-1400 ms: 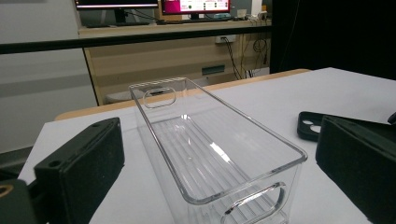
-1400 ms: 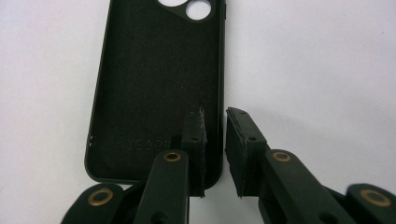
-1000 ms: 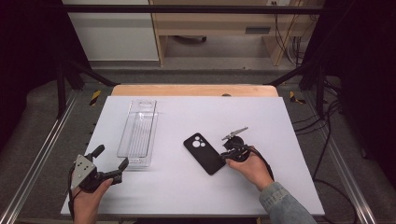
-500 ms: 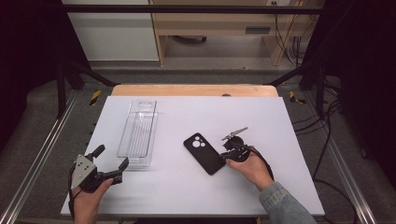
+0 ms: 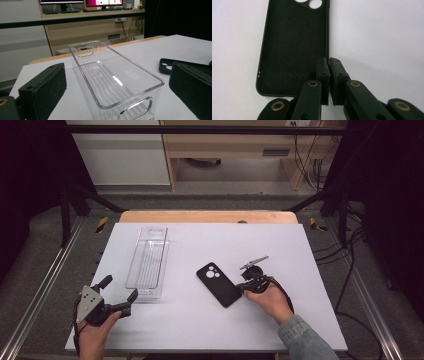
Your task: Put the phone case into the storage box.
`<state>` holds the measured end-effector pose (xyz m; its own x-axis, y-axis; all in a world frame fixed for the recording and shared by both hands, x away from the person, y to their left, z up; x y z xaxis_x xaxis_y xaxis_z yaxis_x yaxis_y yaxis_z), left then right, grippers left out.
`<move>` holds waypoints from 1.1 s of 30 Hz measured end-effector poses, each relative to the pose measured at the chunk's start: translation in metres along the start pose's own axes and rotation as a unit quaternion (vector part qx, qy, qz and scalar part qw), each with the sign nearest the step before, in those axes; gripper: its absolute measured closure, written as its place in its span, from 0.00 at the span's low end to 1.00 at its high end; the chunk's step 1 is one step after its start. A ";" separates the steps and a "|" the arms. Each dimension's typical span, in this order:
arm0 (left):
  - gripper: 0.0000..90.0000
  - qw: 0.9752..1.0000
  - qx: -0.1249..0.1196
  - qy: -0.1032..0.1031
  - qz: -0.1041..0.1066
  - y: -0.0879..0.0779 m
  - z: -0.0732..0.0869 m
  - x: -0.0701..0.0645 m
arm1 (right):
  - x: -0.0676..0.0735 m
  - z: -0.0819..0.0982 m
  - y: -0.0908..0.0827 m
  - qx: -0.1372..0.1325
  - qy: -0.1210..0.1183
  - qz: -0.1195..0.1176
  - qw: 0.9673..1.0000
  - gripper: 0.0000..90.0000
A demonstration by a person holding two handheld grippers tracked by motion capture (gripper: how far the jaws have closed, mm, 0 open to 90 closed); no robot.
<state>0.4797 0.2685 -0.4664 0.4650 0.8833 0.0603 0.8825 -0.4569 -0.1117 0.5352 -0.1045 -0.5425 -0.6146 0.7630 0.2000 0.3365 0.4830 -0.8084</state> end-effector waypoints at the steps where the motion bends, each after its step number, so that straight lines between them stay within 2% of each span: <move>1: 0.01 1.000 0.000 0.000 0.000 0.000 0.000 0.000 | 0.000 0.000 0.000 -0.002 0.003 -0.003 1.000 0.97; 4: 0.01 1.000 0.001 0.001 0.000 0.000 0.000 -0.001 | -0.001 0.001 0.000 -0.007 0.010 -0.010 1.000 0.97; 10: 0.01 1.000 0.002 0.002 -0.001 0.000 0.001 0.000 | 0.000 0.001 0.000 -0.016 0.009 -0.002 1.000 0.98; 12: 0.01 1.000 0.001 0.003 -0.002 0.000 0.000 0.001 | 0.000 0.001 -0.001 -0.026 0.005 -0.001 1.000 0.98; 16: 0.01 1.000 -0.001 0.001 -0.006 -0.002 0.001 0.003 | 0.000 -0.001 -0.005 -0.059 0.019 -0.007 0.998 0.99; 18: 0.01 1.000 -0.001 0.001 -0.007 -0.002 0.001 0.003 | -0.001 0.000 -0.006 -0.072 0.018 -0.005 0.997 0.99; 21: 0.01 1.000 0.000 0.003 -0.008 -0.002 0.000 0.003 | -0.001 -0.002 -0.010 -0.104 0.023 0.000 0.994 0.99; 22: 0.01 1.000 0.001 0.004 -0.008 -0.002 0.001 0.003 | -0.001 -0.002 -0.010 -0.104 0.023 0.000 0.994 0.99; 23: 0.01 1.000 0.002 0.005 -0.008 -0.002 0.001 0.003 | -0.001 -0.003 -0.014 -0.125 0.014 0.014 0.992 0.99; 24: 0.01 1.000 0.003 0.005 -0.010 -0.002 0.001 0.003 | -0.001 -0.004 -0.016 -0.138 0.015 0.015 0.990 0.99; 25: 0.01 1.000 0.003 0.005 -0.010 -0.002 0.001 0.003 | -0.001 -0.004 -0.016 -0.138 0.015 0.015 0.990 0.99; 26: 0.01 1.000 0.003 0.005 -0.010 -0.002 0.001 0.003 | -0.001 -0.004 -0.018 -0.147 0.017 0.017 0.989 0.99; 28: 0.01 1.000 0.004 0.005 -0.010 -0.002 0.001 0.002 | -0.002 -0.006 -0.024 -0.172 0.016 0.026 0.985 0.99; 31: 0.01 1.000 0.006 0.006 -0.008 -0.001 0.002 0.000 | -0.001 -0.007 -0.028 -0.178 0.015 0.026 0.984 0.99; 33: 0.01 1.000 0.007 0.006 -0.006 0.000 0.002 -0.001 | -0.001 -0.009 -0.030 -0.187 0.017 0.033 0.982 0.99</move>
<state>0.4790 0.2683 -0.4682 0.4548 0.8876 0.0730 0.8871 -0.4444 -0.1246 0.5319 -0.1166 -0.5135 -0.5602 0.8091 0.1775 0.6172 0.5506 -0.5620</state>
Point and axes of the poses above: each handheld gripper's, and its own axes: y roughly forward along the jaws, z roughly out of its underside, x roughly to its left, the point moved 9 cm from there along y, roughly forward along the jaws, and after that the axes turned 1 degree about -x, right-handed, at the moved point
